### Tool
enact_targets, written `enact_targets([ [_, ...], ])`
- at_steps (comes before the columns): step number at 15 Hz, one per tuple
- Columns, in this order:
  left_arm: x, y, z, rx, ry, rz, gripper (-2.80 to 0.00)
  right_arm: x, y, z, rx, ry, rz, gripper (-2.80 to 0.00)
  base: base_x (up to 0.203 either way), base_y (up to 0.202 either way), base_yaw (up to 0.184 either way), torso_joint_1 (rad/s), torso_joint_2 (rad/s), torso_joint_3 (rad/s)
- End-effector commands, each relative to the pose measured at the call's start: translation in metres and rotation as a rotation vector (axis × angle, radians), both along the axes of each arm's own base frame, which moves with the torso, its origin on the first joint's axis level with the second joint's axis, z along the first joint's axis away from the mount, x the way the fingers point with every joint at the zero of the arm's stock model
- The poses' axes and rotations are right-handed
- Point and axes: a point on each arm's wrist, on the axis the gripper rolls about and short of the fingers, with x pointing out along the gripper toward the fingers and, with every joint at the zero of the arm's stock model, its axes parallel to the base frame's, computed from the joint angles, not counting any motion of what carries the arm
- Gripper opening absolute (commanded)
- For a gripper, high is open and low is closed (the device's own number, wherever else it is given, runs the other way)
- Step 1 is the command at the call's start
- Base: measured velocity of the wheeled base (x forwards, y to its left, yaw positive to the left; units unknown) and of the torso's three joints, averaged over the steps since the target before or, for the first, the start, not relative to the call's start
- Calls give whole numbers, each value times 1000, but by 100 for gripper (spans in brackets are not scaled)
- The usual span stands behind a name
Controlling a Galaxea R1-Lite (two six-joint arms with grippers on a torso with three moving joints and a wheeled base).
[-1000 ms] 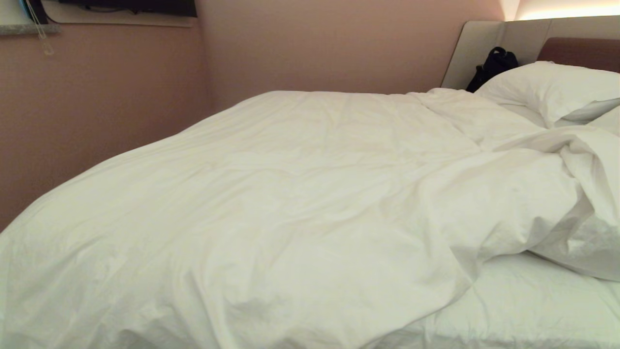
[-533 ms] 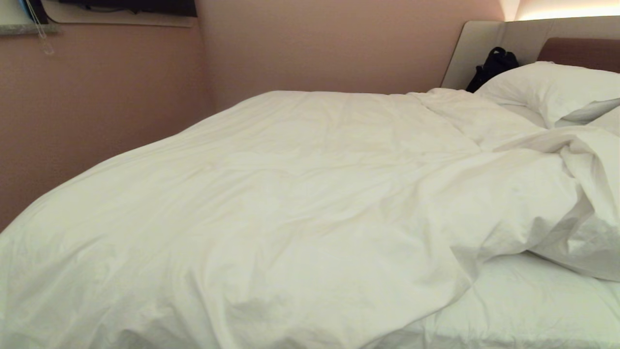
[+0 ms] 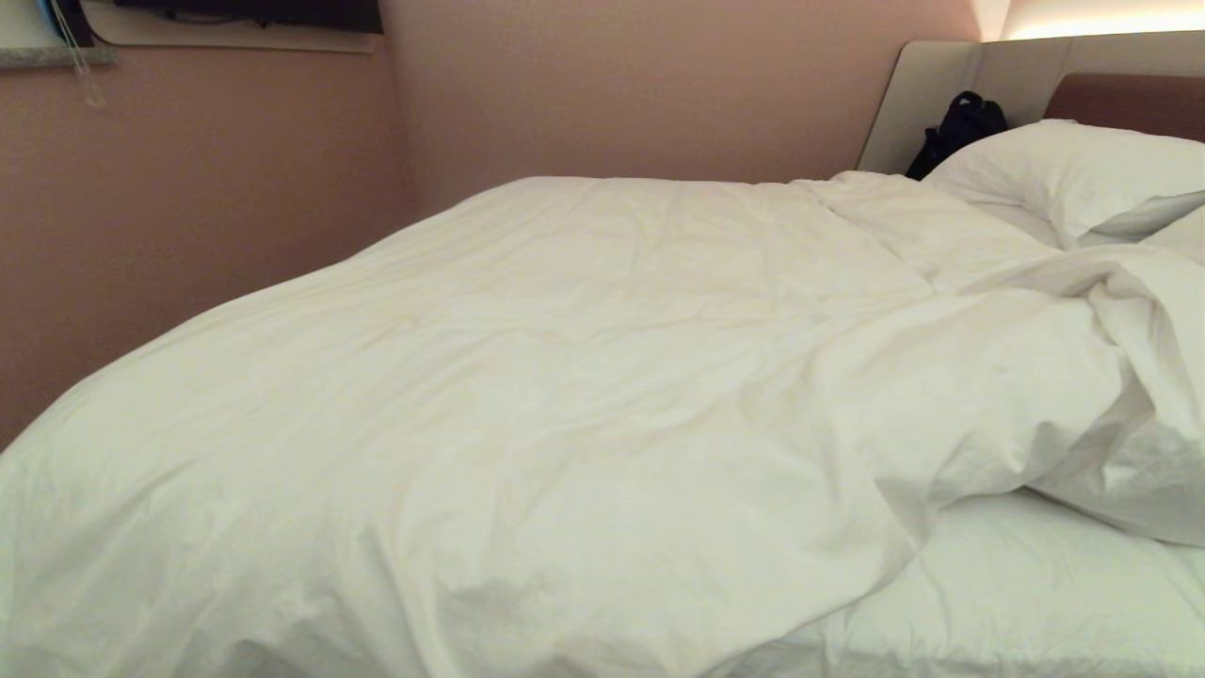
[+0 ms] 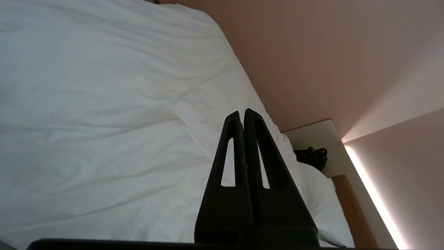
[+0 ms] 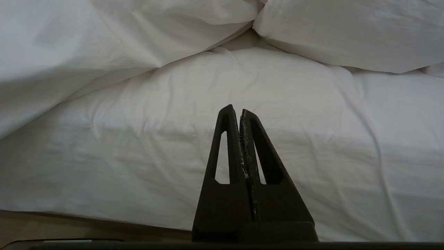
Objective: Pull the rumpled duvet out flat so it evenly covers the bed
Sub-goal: Hold the folded corner of the quilt
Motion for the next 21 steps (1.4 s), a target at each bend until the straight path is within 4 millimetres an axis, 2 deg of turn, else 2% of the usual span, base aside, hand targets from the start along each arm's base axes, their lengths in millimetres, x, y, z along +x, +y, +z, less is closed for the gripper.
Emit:
enact_targets([
  [1, 0, -10, 1, 12, -5, -45, -280, 0, 0, 0, 0, 0, 0, -280, 0, 0, 0, 0, 0, 0],
  [3, 1, -18, 0, 25, -4, -45, -280, 0, 0, 0, 0, 0, 1, -280, 0, 0, 0, 0, 0, 0],
  [6, 3, -39, -12, 50, 4, -17, -280, 0, 0, 0, 0, 0, 0, -280, 0, 0, 0, 0, 0, 0],
  [8, 6, -43, -18, 49, 9, -11, -280, 0, 0, 0, 0, 0, 0, -280, 0, 0, 0, 0, 0, 0],
  [11, 12, -41, -57, -2, 47, 32, -280, 0, 0, 0, 0, 0, 0, -280, 0, 0, 0, 0, 0, 0],
  [14, 15, -36, -91, 100, 208, 246, -280, 0, 0, 0, 0, 0, 0, -280, 0, 0, 0, 0, 0, 0],
  [15, 17, -35, -97, 124, 254, 285, -280, 0, 0, 0, 0, 0, 0, -280, 0, 0, 0, 0, 0, 0],
  [19, 27, -35, -100, 182, 398, 436, -280, 0, 0, 0, 0, 0, 1, -280, 0, 0, 0, 0, 0, 0],
  [21, 32, -40, -98, 226, 418, 442, -280, 0, 0, 0, 0, 0, 1, -280, 0, 0, 0, 0, 0, 0],
])
